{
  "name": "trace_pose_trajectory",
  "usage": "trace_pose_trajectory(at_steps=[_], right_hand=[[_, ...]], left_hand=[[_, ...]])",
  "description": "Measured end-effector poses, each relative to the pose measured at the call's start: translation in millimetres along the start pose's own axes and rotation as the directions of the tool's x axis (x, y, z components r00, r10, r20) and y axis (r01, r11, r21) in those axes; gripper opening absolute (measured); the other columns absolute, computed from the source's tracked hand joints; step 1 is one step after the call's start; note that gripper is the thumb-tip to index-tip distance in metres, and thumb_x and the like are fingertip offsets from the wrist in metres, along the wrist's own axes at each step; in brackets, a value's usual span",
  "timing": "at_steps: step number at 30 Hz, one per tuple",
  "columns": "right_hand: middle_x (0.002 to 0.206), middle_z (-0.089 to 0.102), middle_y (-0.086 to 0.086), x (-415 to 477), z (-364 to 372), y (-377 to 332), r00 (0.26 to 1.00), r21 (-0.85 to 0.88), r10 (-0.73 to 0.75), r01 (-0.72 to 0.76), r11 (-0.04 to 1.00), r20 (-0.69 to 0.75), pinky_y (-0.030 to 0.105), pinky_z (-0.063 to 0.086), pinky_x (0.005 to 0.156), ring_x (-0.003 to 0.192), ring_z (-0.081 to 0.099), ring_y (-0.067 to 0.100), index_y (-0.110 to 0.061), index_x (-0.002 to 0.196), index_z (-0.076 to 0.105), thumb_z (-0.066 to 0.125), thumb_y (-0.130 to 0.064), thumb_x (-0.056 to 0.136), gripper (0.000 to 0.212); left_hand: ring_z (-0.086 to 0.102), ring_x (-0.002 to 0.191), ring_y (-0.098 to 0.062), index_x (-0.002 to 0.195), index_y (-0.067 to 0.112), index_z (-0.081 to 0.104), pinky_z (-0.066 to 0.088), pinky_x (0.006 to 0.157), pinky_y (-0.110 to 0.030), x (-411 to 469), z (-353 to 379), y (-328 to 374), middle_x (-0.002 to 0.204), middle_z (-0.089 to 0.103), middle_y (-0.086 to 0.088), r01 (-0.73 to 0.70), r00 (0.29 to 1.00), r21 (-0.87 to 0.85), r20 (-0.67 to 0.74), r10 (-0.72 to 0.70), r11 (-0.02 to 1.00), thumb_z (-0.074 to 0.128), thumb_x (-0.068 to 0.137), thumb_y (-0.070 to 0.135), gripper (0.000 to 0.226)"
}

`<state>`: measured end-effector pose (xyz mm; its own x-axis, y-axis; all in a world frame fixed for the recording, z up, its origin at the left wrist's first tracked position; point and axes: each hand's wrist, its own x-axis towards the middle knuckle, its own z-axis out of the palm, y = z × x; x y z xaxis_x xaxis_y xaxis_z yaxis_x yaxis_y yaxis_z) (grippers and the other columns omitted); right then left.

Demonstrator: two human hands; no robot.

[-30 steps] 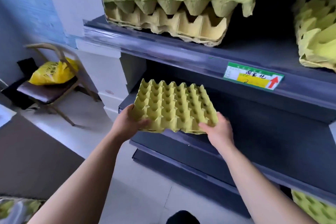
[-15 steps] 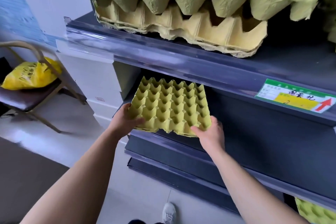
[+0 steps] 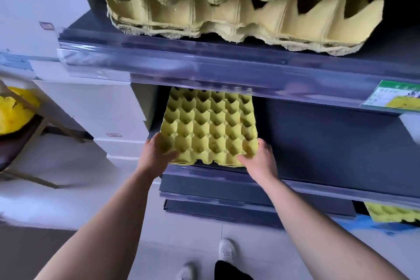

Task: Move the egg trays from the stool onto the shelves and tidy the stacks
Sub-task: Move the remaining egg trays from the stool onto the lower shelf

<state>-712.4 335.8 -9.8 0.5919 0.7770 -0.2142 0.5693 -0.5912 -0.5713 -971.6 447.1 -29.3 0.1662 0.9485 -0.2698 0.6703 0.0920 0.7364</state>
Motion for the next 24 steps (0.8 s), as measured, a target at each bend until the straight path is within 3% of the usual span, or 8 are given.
trace_pose_trajectory(at_steps=[4,9,15,18,21,24], right_hand=[[0.136,0.044,0.007,-16,-6,-3,0.995,-0.021,-0.043,0.042,0.999,-0.086,0.037,0.045,0.089,0.119,0.049,0.026,-0.014,0.139,0.038,0.069,-0.039,0.082,0.069],[0.138,0.05,0.006,-50,-38,15,0.963,-0.053,-0.153,0.144,0.988,-0.22,0.032,0.038,0.102,0.125,0.048,0.023,-0.009,0.133,0.051,0.066,-0.031,0.086,0.054],[0.13,0.059,0.006,-101,-86,63,0.926,-0.151,-0.157,0.111,0.982,-0.344,0.028,0.043,0.095,0.117,0.056,0.024,-0.006,0.125,0.06,0.064,-0.023,0.087,0.041],[0.124,0.063,0.007,-124,-110,97,0.907,-0.182,-0.127,0.057,0.982,-0.401,0.03,0.043,0.096,0.114,0.058,0.026,-0.005,0.121,0.062,0.065,-0.022,0.086,0.039],[0.117,0.066,0.01,-143,-137,139,0.893,-0.201,-0.093,0.003,0.98,-0.441,0.035,0.048,0.093,0.108,0.061,0.028,-0.004,0.116,0.065,0.068,-0.02,0.083,0.037],[0.115,0.066,0.009,-161,-169,184,0.878,-0.183,-0.048,-0.045,0.982,-0.476,0.035,0.051,0.087,0.105,0.062,0.028,-0.006,0.116,0.064,0.068,-0.019,0.081,0.037]], left_hand=[[0.05,0.11,-0.033,0.126,0.016,0.052,0.045,0.091,-0.041,-9,-4,8,0.12,0.055,-0.013,-0.095,0.995,0.193,-0.014,0.1,0.977,0.072,0.077,0.03,0.055],[0.046,0.12,-0.036,0.138,0.015,0.048,0.042,0.098,-0.044,-40,-2,42,0.139,0.049,-0.009,-0.284,0.949,0.437,0.0,0.316,0.854,0.06,0.089,0.041,0.057],[0.05,0.121,-0.031,0.133,0.015,0.055,0.047,0.092,-0.04,-87,46,101,0.137,0.054,-0.003,-0.581,0.813,0.395,0.23,0.536,0.712,0.059,0.091,0.032,0.045],[0.058,0.108,-0.033,0.121,0.013,0.064,0.051,0.084,-0.04,-110,81,125,0.122,0.064,-0.005,-0.714,0.699,0.347,0.306,0.646,0.608,0.062,0.088,0.028,0.037],[0.065,0.089,-0.033,0.106,0.01,0.069,0.055,0.074,-0.039,-132,122,152,0.101,0.07,-0.007,-0.797,0.603,0.317,0.37,0.707,0.514,0.049,0.083,0.039,0.042],[0.066,0.085,-0.034,0.106,0.01,0.07,0.055,0.075,-0.038,-157,172,184,0.1,0.071,-0.007,-0.846,0.533,0.282,0.422,0.734,0.452,0.046,0.083,0.041,0.045]])
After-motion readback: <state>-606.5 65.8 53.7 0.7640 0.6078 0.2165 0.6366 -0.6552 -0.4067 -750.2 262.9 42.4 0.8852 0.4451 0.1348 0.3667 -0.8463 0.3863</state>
